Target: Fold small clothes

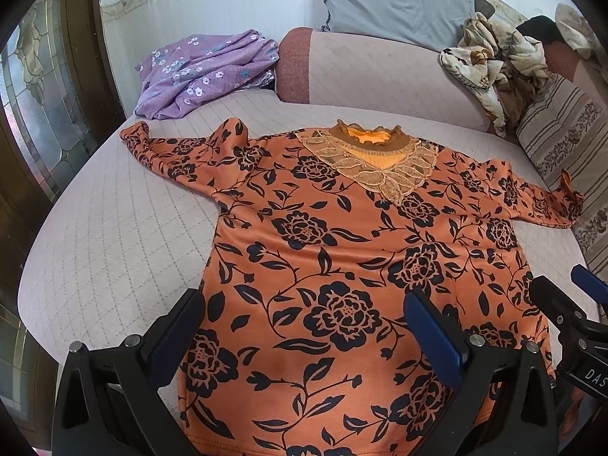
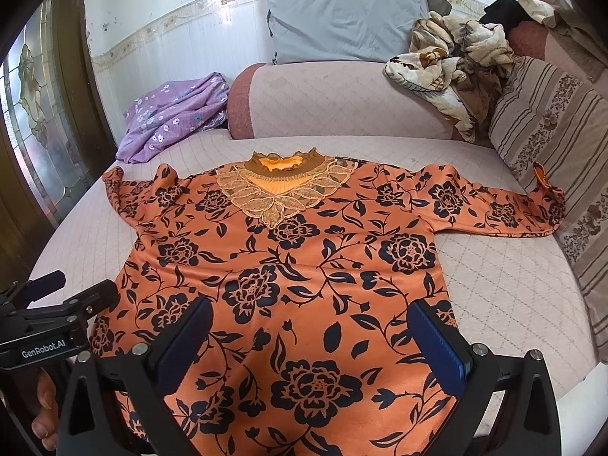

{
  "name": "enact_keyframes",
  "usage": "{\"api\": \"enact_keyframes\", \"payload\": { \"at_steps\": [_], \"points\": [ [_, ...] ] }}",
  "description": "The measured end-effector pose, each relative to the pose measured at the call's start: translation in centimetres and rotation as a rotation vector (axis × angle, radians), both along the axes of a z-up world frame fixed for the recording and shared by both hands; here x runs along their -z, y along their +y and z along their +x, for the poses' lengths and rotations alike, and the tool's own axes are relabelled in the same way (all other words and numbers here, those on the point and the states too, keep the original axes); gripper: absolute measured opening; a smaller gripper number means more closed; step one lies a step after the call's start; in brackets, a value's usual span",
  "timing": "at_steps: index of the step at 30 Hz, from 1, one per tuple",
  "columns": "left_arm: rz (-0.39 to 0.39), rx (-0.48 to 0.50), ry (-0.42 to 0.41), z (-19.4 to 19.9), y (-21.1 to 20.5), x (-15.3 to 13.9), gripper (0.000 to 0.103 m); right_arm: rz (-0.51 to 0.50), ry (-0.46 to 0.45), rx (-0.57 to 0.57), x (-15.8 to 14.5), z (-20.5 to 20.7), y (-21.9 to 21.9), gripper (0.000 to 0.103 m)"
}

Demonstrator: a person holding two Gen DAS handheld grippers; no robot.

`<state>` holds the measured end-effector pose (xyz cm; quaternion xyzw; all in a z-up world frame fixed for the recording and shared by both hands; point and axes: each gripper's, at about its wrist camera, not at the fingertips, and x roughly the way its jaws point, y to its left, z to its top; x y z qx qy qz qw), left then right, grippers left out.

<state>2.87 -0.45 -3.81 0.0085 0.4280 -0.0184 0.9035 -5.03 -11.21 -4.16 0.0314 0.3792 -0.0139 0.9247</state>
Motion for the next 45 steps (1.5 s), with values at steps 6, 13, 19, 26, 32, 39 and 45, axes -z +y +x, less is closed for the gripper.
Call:
{"api": "enact_keyframes", "payload": {
  "at_steps": [6, 13, 19, 26, 32, 39, 45],
  "points": [
    [0.006, 0.004, 0.011, 0.5, -0.3, 0.4, 0.103, 0.011, 0.011, 0.000, 0.6, 0.5, -0.3, 0.103],
    [-0.040, -0.009, 0.032, 2.0, 0.9, 1.2, 0.103, 0.050, 0.022, -0.002, 1.3, 1.8, -1.9, 0.103],
    [-0.102, -0.216, 0.077, 6.4, 8.8, 3.3, 0.103, 0.261, 0.000, 0.142, 1.8, 4.3, -12.2, 0.103],
    [-0.060, -0.446, 0.113, 10.8, 18.0, 6.6, 0.103, 0.050, 0.028, 0.611, 3.4, 7.8, -31.0, 0.097],
    [-0.054, -0.492, 0.091, 12.0, 19.3, 8.4, 0.103, -0.506, 0.093, 0.491, 3.2, 13.7, -34.3, 0.096],
    [-0.035, -0.508, 0.085, 12.4, 19.7, 9.2, 0.103, -0.671, 0.336, 0.442, 6.7, 20.2, -38.7, 0.013],
    [-0.144, -0.530, 0.068, 12.5, 20.6, 9.3, 0.103, -0.461, 0.224, 0.455, 0.1, 20.9, -37.7, 0.009]
  ]
}}
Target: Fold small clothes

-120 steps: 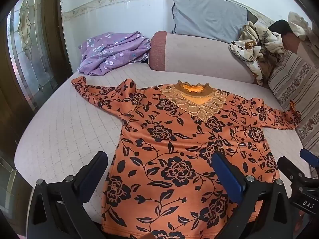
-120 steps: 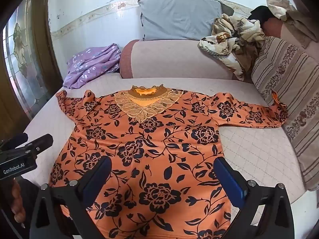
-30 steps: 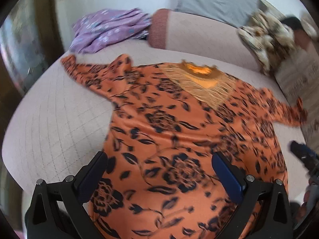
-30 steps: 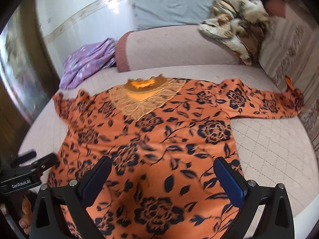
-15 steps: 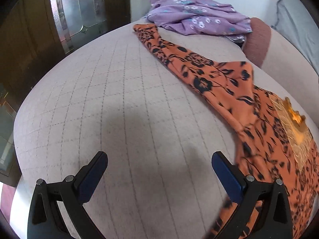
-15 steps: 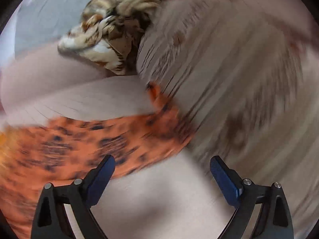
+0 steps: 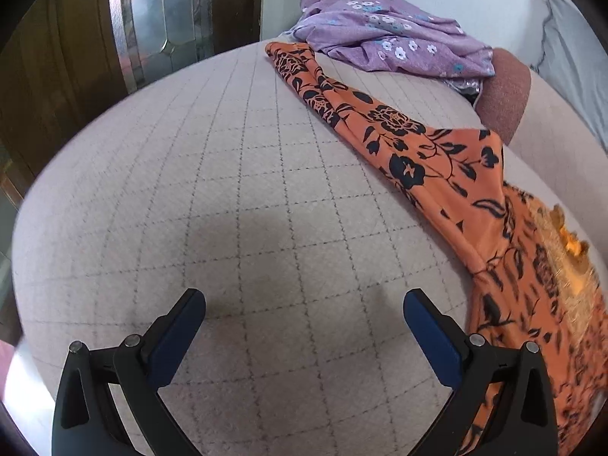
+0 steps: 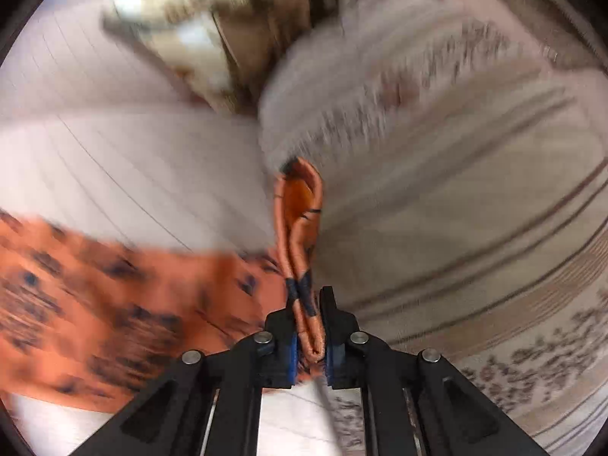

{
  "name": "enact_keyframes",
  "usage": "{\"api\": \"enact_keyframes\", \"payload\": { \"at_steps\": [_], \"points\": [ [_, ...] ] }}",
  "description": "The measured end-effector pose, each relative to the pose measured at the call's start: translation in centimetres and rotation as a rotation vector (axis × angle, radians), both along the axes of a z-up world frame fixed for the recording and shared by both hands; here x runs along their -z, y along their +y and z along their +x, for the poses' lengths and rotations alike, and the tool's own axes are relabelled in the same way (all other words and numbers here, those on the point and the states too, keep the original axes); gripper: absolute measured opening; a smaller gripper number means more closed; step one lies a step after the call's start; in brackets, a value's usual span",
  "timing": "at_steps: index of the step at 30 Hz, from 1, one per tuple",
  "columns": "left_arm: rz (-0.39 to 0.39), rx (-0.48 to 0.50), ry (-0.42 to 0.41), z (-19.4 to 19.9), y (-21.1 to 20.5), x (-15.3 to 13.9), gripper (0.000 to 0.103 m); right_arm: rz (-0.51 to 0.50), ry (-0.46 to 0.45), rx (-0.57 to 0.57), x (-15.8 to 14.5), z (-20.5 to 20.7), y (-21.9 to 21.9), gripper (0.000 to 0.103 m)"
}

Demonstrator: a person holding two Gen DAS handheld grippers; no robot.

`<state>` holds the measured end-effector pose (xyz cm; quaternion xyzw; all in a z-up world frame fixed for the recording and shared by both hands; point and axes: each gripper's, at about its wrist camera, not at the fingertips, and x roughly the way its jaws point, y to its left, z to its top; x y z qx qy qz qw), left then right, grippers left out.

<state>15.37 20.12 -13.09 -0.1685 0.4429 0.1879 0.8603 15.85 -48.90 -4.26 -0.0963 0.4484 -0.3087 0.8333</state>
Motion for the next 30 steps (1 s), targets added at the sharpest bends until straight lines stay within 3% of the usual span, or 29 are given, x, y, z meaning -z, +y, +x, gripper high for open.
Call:
{"api": "enact_keyframes", "payload": {
  "at_steps": [3, 6, 8, 12, 16, 19, 20, 22, 23, 24, 25, 27, 30],
  "points": [
    [-0.044, 0.006, -0.034, -0.4, 0.0, -0.4, 0.103, 0.110, -0.149, -0.081, -5.7, 0.2, 3.7, 0.009],
    [-0.069, 0.007, -0.074, -1.0, 0.3, -1.1, 0.103, 0.287, -0.367, -0.226, -13.7, 0.2, 10.6, 0.009],
    [-0.093, 0.000, -0.090, -1.2, 0.7, -1.4, 0.103, 0.387, -0.472, -0.321, -17.1, -0.4, 15.2, 0.009],
    [-0.157, -0.018, -0.127, -1.9, 1.3, -1.8, 0.103, 0.596, -0.586, -0.504, -19.6, -1.4, 25.6, 0.009],
    [-0.152, -0.005, -0.141, -1.9, 1.2, -2.1, 0.103, 0.789, -0.570, -0.619, -15.5, -0.2, 34.6, 0.009],
    [-0.164, -0.007, -0.146, -1.8, 1.4, -2.1, 0.103, 0.907, -0.451, -0.620, -8.2, 1.3, 39.8, 0.013],
    [-0.170, -0.008, -0.146, -1.7, 1.4, -2.0, 0.103, 0.935, -0.373, -0.629, -4.2, 2.0, 42.1, 0.018],
    [-0.179, -0.001, -0.135, -1.5, 1.1, -1.7, 0.103, 0.993, -0.224, -0.640, 1.6, 4.5, 44.0, 0.068],
    [-0.173, 0.008, -0.128, -1.4, 0.9, -1.6, 0.103, 1.012, -0.086, -0.632, 5.5, 5.1, 45.8, 0.085],
    [-0.159, 0.020, -0.126, -1.3, 0.6, -1.7, 0.103, 0.994, 0.011, -0.617, 8.6, 5.3, 46.8, 0.085],
    [-0.148, 0.023, -0.131, -1.5, 0.5, -1.8, 0.103, 0.967, 0.048, -0.609, 10.0, 5.0, 47.2, 0.085],
    [-0.139, 0.026, -0.144, -1.5, 0.4, -2.0, 0.103, 0.978, 0.024, -0.610, 10.3, 3.8, 46.5, 0.085],
    [-0.139, 0.043, -0.144, -1.3, -0.2, -2.0, 0.103, 0.945, -0.070, -0.614, 7.5, 2.0, 42.4, 0.085]
  ]
}}
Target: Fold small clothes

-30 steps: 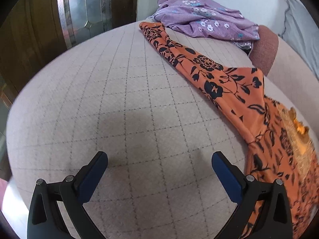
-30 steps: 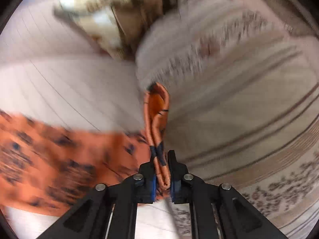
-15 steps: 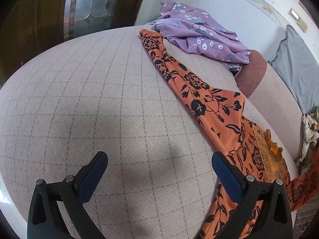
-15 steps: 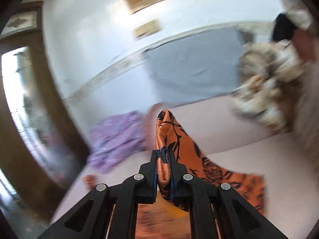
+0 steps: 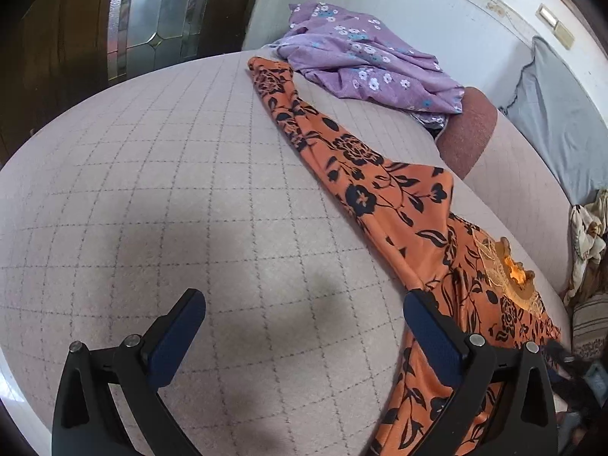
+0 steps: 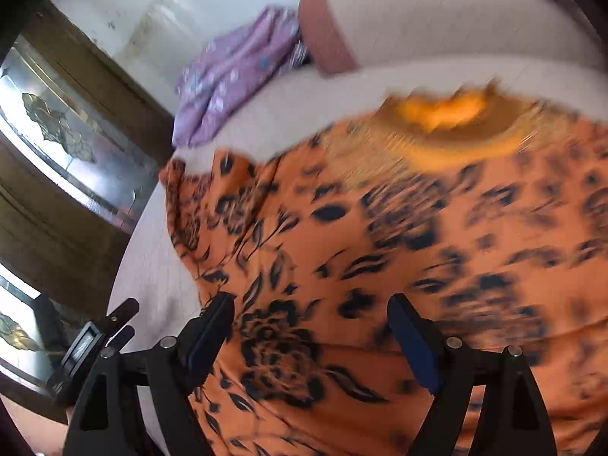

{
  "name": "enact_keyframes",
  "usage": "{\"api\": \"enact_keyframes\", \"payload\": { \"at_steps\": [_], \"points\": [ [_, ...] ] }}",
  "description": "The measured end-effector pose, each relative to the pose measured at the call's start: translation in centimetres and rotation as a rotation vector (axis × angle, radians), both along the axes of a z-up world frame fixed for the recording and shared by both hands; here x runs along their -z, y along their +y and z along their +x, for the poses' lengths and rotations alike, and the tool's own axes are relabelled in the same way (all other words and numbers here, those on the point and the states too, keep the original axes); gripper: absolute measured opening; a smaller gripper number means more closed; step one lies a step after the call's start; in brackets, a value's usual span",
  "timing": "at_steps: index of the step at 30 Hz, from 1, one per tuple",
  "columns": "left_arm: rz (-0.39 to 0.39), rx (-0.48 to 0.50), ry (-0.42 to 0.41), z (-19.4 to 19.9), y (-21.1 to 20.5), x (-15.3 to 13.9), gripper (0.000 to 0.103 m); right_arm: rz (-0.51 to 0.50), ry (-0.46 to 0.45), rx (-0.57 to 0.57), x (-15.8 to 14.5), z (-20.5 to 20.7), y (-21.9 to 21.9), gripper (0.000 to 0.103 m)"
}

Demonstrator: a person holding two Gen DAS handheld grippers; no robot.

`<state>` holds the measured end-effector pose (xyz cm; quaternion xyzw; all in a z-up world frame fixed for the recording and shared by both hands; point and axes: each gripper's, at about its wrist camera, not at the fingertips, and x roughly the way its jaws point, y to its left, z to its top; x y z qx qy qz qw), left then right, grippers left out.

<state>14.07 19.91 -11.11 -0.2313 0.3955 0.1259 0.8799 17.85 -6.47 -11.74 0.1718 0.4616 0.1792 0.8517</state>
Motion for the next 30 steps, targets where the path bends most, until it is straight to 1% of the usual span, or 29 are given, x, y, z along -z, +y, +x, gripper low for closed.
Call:
{"api": "enact_keyframes", "payload": {
  "at_steps": [1, 2, 4, 6, 7, 9, 12, 14, 16, 18, 19, 21, 22, 24, 26, 28, 30],
  "points": [
    [0.008, 0.011, -0.001, 0.1, -0.3, 0.0, 0.103, -0.008, -0.029, 0.022, -0.9, -0.9, -1.5, 0.085],
    [0.020, 0.024, -0.004, 0.1, -0.6, -0.1, 0.103, -0.018, -0.048, 0.045, -1.7, -1.0, -2.5, 0.085],
    [0.037, 0.056, -0.017, 0.1, -1.2, -0.3, 0.103, -0.031, -0.065, 0.116, -2.8, -1.2, -5.3, 0.085],
    [0.043, 0.085, -0.028, 0.1, -1.7, -0.5, 0.103, -0.014, -0.058, 0.192, -2.5, -1.9, -9.0, 0.085],
    [0.044, 0.106, -0.032, 0.0, -2.0, -0.6, 0.103, -0.001, -0.041, 0.233, -2.3, -2.1, -10.7, 0.085],
    [0.036, 0.154, -0.049, -0.1, -2.7, -1.0, 0.103, 0.053, -0.017, 0.300, -1.6, -3.2, -14.3, 0.085],
    [-0.009, 0.294, -0.079, -0.2, -4.9, -2.8, 0.103, 0.106, -0.019, 0.329, -0.9, -4.9, -17.3, 0.085],
    [-0.008, 0.389, -0.108, 0.2, -7.2, -4.8, 0.103, 0.121, -0.021, 0.329, 0.0, -5.9, -18.3, 0.085],
    [-0.023, 0.455, -0.100, 1.5, -9.3, -5.9, 0.103, 0.134, -0.018, 0.320, 1.3, -6.6, -18.9, 0.085],
    [-0.083, 0.519, -0.075, 3.6, -11.4, -6.1, 0.103, 0.147, -0.006, 0.327, 2.3, -7.2, -19.2, 0.085],
    [-0.097, 0.530, -0.059, 4.4, -12.1, -5.9, 0.103, 0.164, -0.004, 0.331, 2.9, -7.5, -19.5, 0.085],
    [-0.148, 0.538, 0.009, 7.1, -13.5, -4.6, 0.102, 0.212, -0.027, 0.339, 3.6, -8.2, -19.9, 0.085],
    [-0.171, 0.533, 0.040, 8.0, -13.6, -3.8, 0.100, 0.230, -0.044, 0.339, 3.7, -8.4, -20.2, 0.085],
    [-0.231, 0.503, 0.131, 10.0, -13.9, -1.5, 0.089, 0.236, -0.059, 0.334, 3.8, -8.5, -20.3, 0.085],
    [-0.269, 0.474, 0.201, 11.1, -13.8, 0.5, 0.060, 0.218, -0.073, 0.321, 3.8, -8.5, -20.0, 0.085],
    [-0.281, 0.455, 0.253, 11.7, -14.1, 1.8, 0.051, 0.208, -0.086, 0.319, 3.8, -8.6, -19.8, 0.085],
    [-0.260, 0.446, 0.243, 11.5, -14.3, 1.8, 0.047, 0.206, -0.093, 0.320, 3.8, -8.7, -19.8, 0.085]
  ]
}}
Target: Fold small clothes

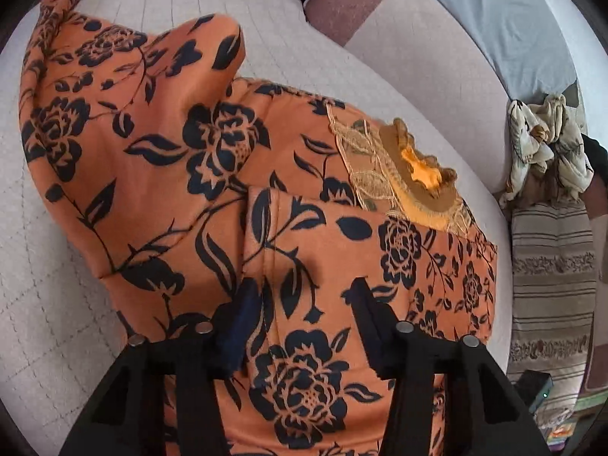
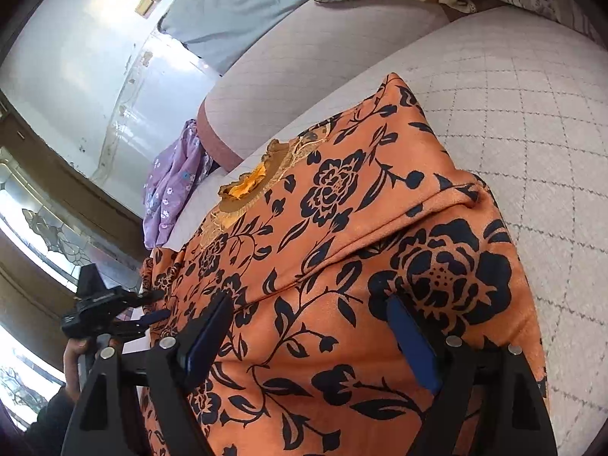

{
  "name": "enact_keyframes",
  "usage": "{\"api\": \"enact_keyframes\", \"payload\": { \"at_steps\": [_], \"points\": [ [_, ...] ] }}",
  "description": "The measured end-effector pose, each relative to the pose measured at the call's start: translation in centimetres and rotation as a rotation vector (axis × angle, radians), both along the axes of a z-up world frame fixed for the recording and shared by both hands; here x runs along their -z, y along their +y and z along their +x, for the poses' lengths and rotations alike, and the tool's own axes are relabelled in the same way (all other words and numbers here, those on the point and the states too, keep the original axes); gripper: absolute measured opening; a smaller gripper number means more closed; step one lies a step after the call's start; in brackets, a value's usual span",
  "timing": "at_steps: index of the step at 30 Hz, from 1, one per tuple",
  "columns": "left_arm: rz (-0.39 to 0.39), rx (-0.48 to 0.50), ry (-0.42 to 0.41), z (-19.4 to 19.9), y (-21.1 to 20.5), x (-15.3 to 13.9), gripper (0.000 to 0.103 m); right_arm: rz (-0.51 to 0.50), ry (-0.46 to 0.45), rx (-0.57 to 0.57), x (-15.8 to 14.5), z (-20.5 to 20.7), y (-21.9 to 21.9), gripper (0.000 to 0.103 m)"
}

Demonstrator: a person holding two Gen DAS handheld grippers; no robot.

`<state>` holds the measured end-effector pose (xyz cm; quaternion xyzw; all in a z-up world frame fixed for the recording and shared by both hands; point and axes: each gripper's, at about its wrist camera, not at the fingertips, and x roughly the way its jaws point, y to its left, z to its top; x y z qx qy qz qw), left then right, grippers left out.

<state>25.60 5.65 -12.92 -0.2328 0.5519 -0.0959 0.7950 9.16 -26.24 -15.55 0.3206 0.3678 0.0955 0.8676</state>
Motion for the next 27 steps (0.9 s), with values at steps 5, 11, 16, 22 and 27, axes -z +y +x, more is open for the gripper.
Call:
{"api": "enact_keyframes", "payload": {
  "at_steps": [5, 11, 16, 22, 27],
  "points": [
    [0.033, -0.012, 0.084, 0.7, 0.0, 1.3, 0.002, -0.006, -0.002, 0.005, -0.1, 0.0, 0.1, 0.085],
    [0.111, -0.041, -0.014, -1.1, 0.7, -0.8, 0.057, -0.003, -0.006, 0.005, -0.1, 0.0, 0.1, 0.085],
    [0.122, -0.021, 0.013, -0.3, 1.4, 0.1, 0.062, -0.014, -0.007, 0.006, -0.1, 0.0, 0.2, 0.085],
    [0.135, -0.030, 0.032, 0.3, 1.3, 0.5, 0.014, -0.018, -0.008, 0.005, 0.0, 0.1, 0.2, 0.085],
    [0.145, -0.007, 0.020, 0.0, 1.3, 0.1, 0.015, -0.018, -0.008, 0.005, 0.0, 0.1, 0.2, 0.085]
  ]
}}
